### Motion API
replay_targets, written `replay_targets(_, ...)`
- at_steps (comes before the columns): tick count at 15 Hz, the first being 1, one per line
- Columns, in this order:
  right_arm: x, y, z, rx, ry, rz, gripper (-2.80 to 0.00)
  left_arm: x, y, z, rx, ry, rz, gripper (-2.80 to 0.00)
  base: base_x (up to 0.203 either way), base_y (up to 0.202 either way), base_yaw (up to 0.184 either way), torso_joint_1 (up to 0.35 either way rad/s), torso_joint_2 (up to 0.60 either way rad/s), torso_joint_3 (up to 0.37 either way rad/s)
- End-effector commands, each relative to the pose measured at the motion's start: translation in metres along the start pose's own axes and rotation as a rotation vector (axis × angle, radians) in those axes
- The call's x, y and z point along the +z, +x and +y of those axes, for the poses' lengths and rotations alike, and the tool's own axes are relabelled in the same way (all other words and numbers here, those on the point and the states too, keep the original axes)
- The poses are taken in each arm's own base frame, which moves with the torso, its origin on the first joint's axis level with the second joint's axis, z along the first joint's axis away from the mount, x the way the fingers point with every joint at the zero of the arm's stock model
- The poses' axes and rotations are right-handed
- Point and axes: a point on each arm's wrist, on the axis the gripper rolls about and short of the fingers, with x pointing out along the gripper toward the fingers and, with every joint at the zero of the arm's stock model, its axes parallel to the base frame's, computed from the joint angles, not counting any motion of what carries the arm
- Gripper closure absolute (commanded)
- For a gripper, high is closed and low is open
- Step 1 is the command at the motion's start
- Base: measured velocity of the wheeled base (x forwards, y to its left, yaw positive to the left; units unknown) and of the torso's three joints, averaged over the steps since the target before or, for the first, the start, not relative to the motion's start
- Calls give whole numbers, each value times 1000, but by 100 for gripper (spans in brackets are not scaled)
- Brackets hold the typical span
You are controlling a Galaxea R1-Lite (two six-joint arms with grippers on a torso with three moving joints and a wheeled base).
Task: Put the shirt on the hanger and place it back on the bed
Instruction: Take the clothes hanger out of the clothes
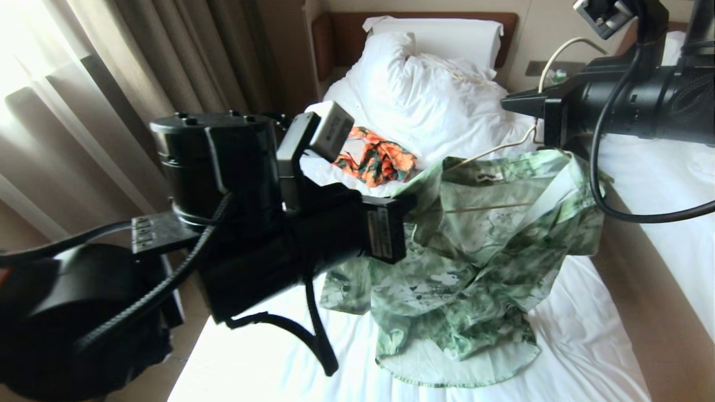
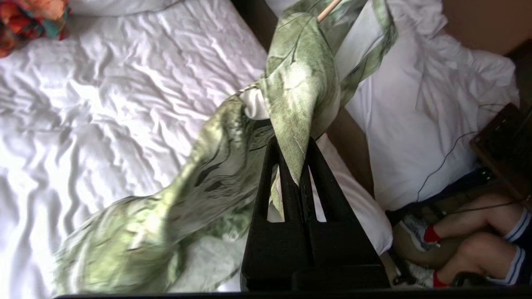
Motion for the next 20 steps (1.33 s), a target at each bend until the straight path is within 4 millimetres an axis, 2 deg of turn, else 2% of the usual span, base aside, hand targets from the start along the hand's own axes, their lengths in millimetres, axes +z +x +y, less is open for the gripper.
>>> replay_targets(1, -4, 5, 0, 4, 1, 11, 0, 10, -32, 12, 43, -5, -14, 0, 0, 0, 0, 0, 0, 0)
replay_targets(5, -4, 5, -1, 0, 0, 13, 0, 3, -56, 40, 161, -10, 58, 0, 0, 0, 0, 0, 0, 0)
replay_targets(9, -7, 9, -1, -34, -2, 33, 0, -9, -64, 53, 207, 2, 94, 0, 0, 0, 0, 0, 0, 0)
replay_targets(17, -4, 15, 2, -21, -6, 24, 0, -21, -52, 64, 194, -11, 134, 0, 0, 0, 0, 0, 0, 0)
replay_targets(18, -5, 17, 3, -18, -5, 26, 0, -20, -49, 64, 189, -7, 117, -280, 0, 0, 0, 0, 0, 0)
replay_targets(20, -9, 20, 3, -15, -3, 36, 0, -19, -48, 64, 188, -6, 109, -280, 0, 0, 0, 0, 0, 0)
